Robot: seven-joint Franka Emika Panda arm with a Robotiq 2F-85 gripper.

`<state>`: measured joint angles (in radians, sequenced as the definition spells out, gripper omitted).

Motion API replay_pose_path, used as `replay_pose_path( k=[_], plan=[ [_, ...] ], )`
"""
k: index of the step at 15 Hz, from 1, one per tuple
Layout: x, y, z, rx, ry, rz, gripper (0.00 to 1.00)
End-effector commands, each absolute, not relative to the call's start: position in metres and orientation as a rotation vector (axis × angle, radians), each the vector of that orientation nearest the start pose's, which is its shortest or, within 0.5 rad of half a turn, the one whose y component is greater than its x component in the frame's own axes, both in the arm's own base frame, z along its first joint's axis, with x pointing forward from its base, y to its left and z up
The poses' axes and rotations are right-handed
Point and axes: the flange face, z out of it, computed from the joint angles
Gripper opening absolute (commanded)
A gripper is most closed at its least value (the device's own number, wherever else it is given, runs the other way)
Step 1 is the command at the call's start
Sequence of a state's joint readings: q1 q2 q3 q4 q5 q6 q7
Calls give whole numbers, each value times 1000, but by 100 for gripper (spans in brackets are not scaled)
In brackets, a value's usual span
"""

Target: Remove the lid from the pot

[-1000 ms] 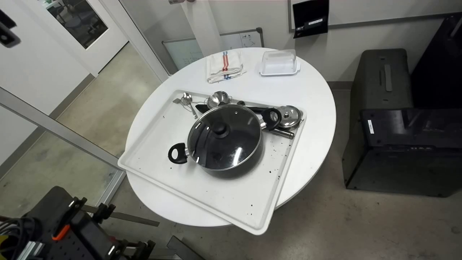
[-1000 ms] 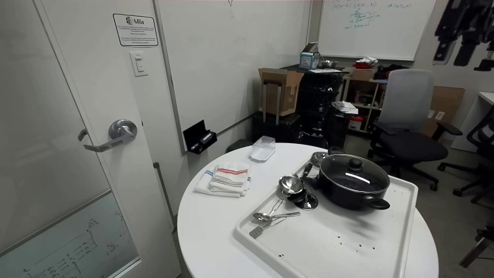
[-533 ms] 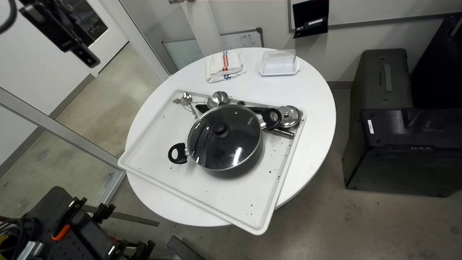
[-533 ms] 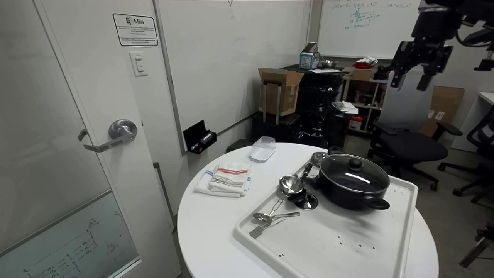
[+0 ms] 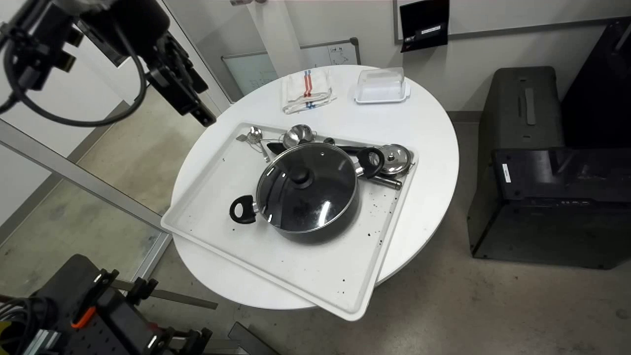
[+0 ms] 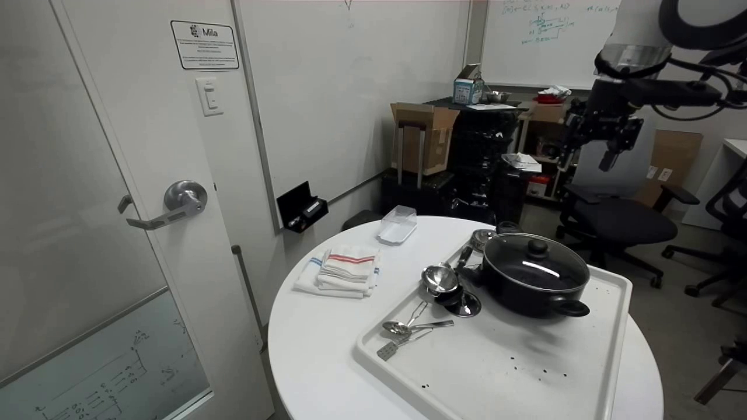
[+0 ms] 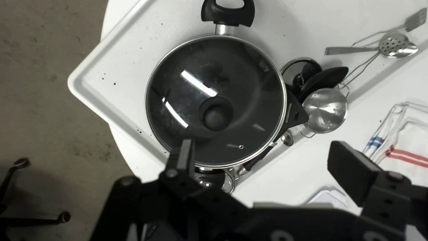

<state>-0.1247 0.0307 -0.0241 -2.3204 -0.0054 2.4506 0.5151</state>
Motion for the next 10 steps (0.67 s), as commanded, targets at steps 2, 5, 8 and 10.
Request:
replay_pose_path(
  k=[2, 5, 8, 10],
  plan=[
    [541, -97, 296, -2930, 1126, -146, 100],
    [552, -108, 271, -2923, 1151, -146, 100],
    [562, -118, 247, -2922, 1184, -165, 100],
    [567, -124, 232, -2929, 1204, -168, 100]
  ],
)
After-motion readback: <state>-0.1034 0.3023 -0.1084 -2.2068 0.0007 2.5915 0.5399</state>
